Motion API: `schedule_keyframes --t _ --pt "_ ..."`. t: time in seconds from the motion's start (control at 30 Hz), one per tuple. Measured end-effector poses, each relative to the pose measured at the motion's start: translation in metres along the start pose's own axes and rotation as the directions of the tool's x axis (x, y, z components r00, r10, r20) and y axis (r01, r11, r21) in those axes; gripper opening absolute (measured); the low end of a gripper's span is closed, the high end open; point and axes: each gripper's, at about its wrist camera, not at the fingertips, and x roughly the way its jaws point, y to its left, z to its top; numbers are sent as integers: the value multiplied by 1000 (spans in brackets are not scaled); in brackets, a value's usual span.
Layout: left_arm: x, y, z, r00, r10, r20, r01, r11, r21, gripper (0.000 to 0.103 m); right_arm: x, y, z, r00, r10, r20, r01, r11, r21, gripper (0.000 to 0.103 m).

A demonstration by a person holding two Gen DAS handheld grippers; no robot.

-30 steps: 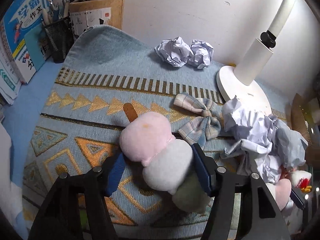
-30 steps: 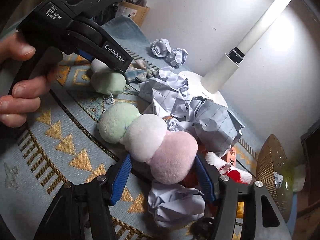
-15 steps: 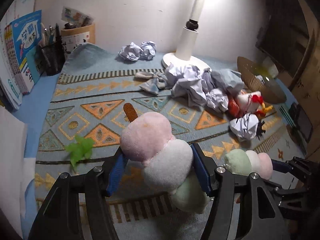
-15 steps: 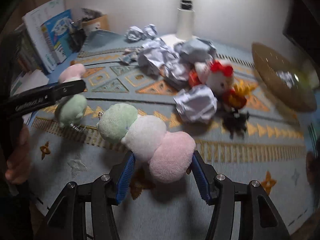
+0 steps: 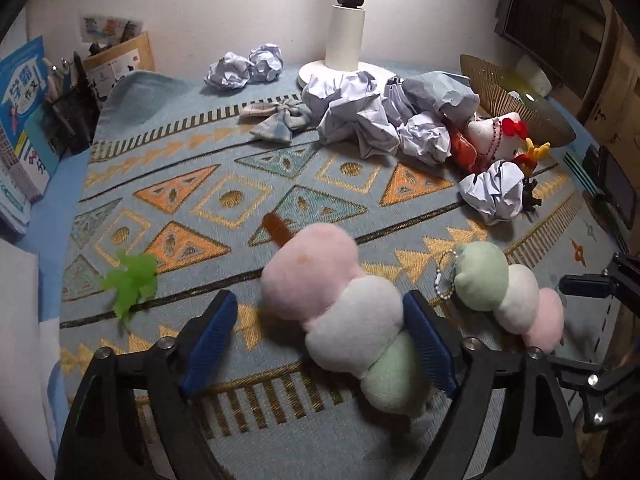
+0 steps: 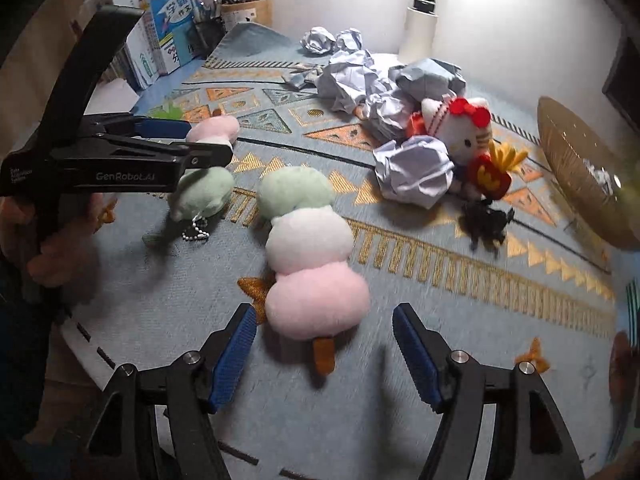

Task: Organize objects
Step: 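Carry the dango skewers into the brown glass bowl and release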

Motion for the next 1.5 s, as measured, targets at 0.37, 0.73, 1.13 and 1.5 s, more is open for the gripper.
schedule_keyframes --t 0.37,0.73,1.13,1.5 --pt "-10 -9 -20 995 -92 -28 85 976 -201 99 27 -7 14 996 83 43 -85 995 54 61" --pt "-15 -55 -10 996 85 24 -83 994 -66 45 -6 -40 -15 986 125 107 -145 967 210 47" --pt "-89 -169 142 944 -185 272 144 976 165 45 -144 -160 9 920 -163 357 -38 868 495 47" --pt "31 -274 251 929 -358 90 333 918 215 54 -123 -304 32 894 -390 222 78 622 779 49"
